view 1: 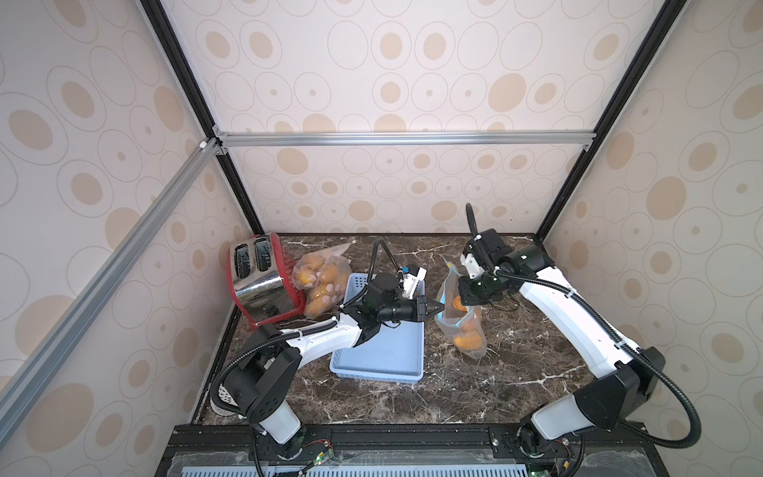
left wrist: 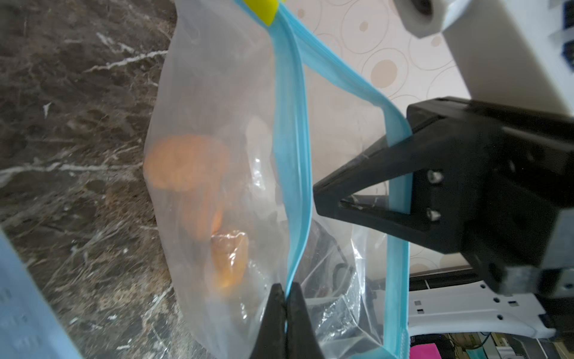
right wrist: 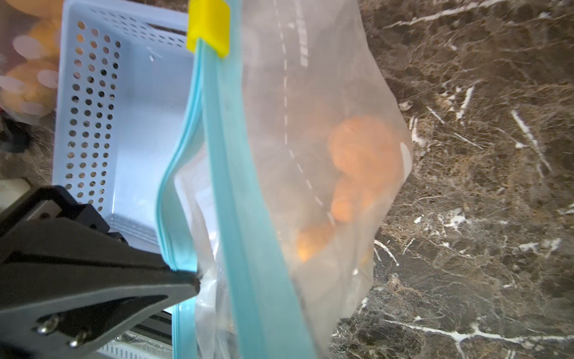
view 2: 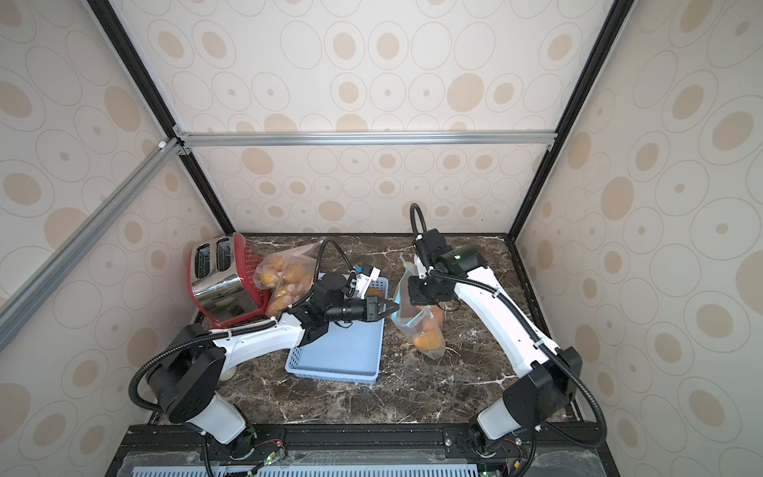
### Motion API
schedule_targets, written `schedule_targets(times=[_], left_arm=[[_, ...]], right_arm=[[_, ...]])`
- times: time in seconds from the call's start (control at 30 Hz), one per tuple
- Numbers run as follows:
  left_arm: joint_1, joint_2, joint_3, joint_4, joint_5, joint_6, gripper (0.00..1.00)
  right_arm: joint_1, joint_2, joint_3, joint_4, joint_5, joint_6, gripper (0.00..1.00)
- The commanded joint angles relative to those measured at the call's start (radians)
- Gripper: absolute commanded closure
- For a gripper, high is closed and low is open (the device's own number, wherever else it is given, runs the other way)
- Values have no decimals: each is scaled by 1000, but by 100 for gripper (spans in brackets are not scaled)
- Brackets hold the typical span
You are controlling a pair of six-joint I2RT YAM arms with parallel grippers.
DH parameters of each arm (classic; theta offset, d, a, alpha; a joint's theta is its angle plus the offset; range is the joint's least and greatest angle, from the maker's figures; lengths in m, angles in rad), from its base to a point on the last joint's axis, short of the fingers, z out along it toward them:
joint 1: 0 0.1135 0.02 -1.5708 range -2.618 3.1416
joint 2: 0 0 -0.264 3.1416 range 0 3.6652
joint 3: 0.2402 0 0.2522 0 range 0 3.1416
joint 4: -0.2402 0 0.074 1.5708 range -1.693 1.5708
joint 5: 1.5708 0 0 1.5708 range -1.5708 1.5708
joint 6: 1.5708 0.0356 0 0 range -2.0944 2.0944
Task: Put the potatoes into a zipper bag and zip it
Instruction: Adjust the zipper food storage bag at the center of the board.
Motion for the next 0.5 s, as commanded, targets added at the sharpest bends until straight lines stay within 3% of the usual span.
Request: schedule_targets(times=[0.0, 0.17, 0.47], left_arm=[[10, -13, -39, 63, -31, 6, 100], [22, -43, -93, 39, -66, 37, 100], [25, -70, -123, 2, -107, 66, 100]], right_arm=[[25, 26, -30, 44, -26, -12, 84], [30, 35, -63, 85, -33, -13, 66], [30, 17, -46, 102, -56, -21, 59]])
